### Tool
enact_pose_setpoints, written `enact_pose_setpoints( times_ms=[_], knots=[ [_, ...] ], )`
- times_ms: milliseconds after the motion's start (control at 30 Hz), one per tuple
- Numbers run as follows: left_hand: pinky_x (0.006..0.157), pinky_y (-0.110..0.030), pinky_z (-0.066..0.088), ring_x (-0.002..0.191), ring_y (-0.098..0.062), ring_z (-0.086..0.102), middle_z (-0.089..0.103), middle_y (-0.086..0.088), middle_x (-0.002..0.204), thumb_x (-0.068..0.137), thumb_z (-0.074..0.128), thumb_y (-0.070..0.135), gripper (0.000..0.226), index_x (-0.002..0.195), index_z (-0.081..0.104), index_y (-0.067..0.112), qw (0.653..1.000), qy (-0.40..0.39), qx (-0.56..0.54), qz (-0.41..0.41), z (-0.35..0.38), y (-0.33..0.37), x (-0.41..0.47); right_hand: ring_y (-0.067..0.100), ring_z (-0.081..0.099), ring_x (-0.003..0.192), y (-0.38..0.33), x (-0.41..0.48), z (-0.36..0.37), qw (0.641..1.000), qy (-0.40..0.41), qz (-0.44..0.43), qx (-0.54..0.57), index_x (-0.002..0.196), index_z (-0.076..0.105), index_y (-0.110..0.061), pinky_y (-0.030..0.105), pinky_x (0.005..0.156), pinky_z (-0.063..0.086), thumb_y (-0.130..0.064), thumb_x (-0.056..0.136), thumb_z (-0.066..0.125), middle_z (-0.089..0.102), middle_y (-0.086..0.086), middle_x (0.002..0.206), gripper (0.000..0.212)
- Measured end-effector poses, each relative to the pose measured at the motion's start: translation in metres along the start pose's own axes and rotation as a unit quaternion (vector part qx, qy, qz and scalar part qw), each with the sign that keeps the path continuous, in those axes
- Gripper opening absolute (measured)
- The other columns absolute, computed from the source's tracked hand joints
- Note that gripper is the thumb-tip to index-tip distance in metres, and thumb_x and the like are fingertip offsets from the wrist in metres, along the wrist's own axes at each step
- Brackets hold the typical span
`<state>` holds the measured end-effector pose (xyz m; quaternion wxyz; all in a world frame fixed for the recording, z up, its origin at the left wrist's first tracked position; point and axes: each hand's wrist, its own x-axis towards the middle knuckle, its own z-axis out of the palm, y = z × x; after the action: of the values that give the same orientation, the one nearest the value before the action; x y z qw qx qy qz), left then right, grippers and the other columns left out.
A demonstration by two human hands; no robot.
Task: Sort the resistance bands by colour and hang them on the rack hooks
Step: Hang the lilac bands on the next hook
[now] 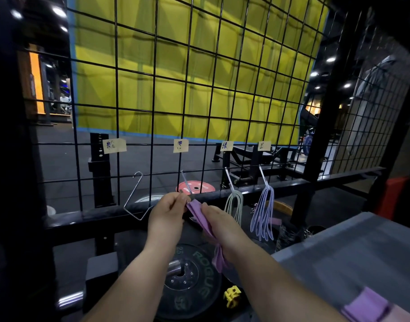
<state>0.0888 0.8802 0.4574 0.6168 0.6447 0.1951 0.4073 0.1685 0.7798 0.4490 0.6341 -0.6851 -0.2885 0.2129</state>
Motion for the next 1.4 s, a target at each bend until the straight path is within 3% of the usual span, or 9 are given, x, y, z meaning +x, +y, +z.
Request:
enact_pose_setpoints(
  times_ms=[200, 333, 433, 533, 633, 733, 900, 1133, 1400],
  knots=[
    [0.075, -0.036, 0.045, 0.088, -0.021, 0.063, 0.070, 0.000, 0.087, 0.096, 0.049, 0.023, 0.024, 0.078, 0.066, 0.023, 1.000, 0.004, 0.000, -0.024, 0.002, 0.001, -0.002, 0.018, 0.046, 0.076, 0.009, -0.001, 0.002, 0.999, -0.009, -0.018, -0.051, 0.092, 0.059, -0.016, 0.035, 0.074, 0.037, -0.063, 0.089, 0.045, 0.050, 0.003, 0.080, 0.049],
    [0.079, -0.041, 0.051, 0.083, -0.018, 0.064, 0.068, 0.005, 0.080, 0.093, 0.058, 0.027, 0.017, 0.078, 0.065, 0.024, 1.000, 0.001, 0.016, -0.008, 0.003, -0.004, -0.008, 0.016, 0.044, 0.075, 0.017, -0.003, 0.003, 0.997, -0.001, -0.017, -0.069, 0.084, 0.050, -0.020, 0.033, 0.073, 0.036, -0.052, 0.098, 0.041, 0.047, -0.002, 0.077, 0.036],
    [0.071, -0.029, 0.051, 0.080, -0.013, 0.064, 0.066, 0.007, 0.081, 0.085, 0.069, 0.023, 0.010, 0.084, 0.060, 0.026, 0.999, 0.000, 0.035, 0.008, 0.006, -0.006, -0.014, 0.016, 0.050, 0.083, 0.021, -0.004, 0.001, 0.996, 0.010, -0.024, -0.089, 0.101, 0.050, -0.017, 0.034, 0.078, 0.040, -0.051, 0.099, 0.039, 0.054, 0.002, 0.087, 0.035],
    [0.062, -0.021, 0.044, 0.078, -0.009, 0.062, 0.064, 0.008, 0.085, 0.080, 0.075, 0.030, 0.024, 0.094, 0.056, 0.024, 0.994, -0.009, 0.107, 0.004, 0.008, -0.011, -0.020, 0.023, 0.061, 0.088, 0.022, -0.004, -0.001, 0.998, -0.001, -0.029, -0.049, 0.105, 0.052, -0.023, 0.039, 0.083, 0.047, -0.053, 0.096, 0.045, 0.065, 0.014, 0.098, 0.032],
    [0.059, -0.025, 0.042, 0.071, -0.014, 0.058, 0.062, 0.003, 0.079, 0.089, 0.063, 0.033, 0.014, 0.089, 0.056, 0.020, 0.979, -0.045, 0.197, 0.006, 0.009, -0.018, -0.023, 0.030, 0.066, 0.093, 0.029, -0.002, -0.003, 0.999, -0.016, -0.014, -0.030, 0.099, 0.061, -0.029, 0.046, 0.089, 0.050, -0.053, 0.091, 0.049, 0.070, 0.009, 0.098, 0.028],
    [0.052, -0.022, 0.035, 0.065, -0.011, 0.052, 0.058, 0.004, 0.076, 0.096, 0.052, 0.028, 0.014, 0.085, 0.053, 0.019, 0.973, -0.062, 0.221, 0.024, 0.009, -0.022, -0.024, 0.022, 0.059, 0.083, 0.040, -0.002, -0.006, 0.999, -0.014, -0.007, -0.043, 0.092, 0.065, -0.020, 0.041, 0.082, 0.046, -0.051, 0.090, 0.050, 0.065, 0.006, 0.089, 0.034],
    [0.050, -0.028, 0.028, 0.056, -0.012, 0.039, 0.045, 0.002, 0.067, 0.098, 0.049, 0.030, 0.033, 0.068, 0.038, 0.018, 0.967, -0.060, 0.246, 0.027, 0.012, -0.026, -0.027, 0.014, 0.051, 0.074, 0.047, -0.004, -0.011, 0.996, -0.015, -0.015, -0.084, 0.086, 0.059, -0.018, 0.032, 0.074, 0.041, -0.037, 0.102, 0.043, 0.057, -0.001, 0.079, 0.030],
    [0.053, -0.029, 0.031, 0.057, -0.017, 0.045, 0.050, 0.004, 0.063, 0.097, 0.046, 0.041, 0.034, 0.071, 0.044, 0.020, 0.970, -0.023, 0.236, 0.059, 0.010, -0.017, -0.014, 0.010, 0.046, 0.066, 0.048, -0.009, -0.011, 0.978, 0.015, -0.054, -0.202, 0.082, 0.048, -0.021, 0.024, 0.063, 0.037, -0.035, 0.104, 0.035, 0.049, -0.002, 0.073, 0.030],
    [0.054, -0.032, 0.031, 0.062, -0.021, 0.047, 0.050, 0.004, 0.063, 0.098, 0.041, 0.044, 0.040, 0.066, 0.039, 0.019, 0.930, -0.001, 0.353, 0.102, 0.006, -0.017, -0.010, 0.019, 0.054, 0.075, 0.058, -0.004, -0.011, 0.967, 0.050, -0.045, -0.245, 0.100, 0.060, -0.007, 0.029, 0.070, 0.042, -0.043, 0.102, 0.035, 0.057, 0.005, 0.080, 0.044]
  ],
)
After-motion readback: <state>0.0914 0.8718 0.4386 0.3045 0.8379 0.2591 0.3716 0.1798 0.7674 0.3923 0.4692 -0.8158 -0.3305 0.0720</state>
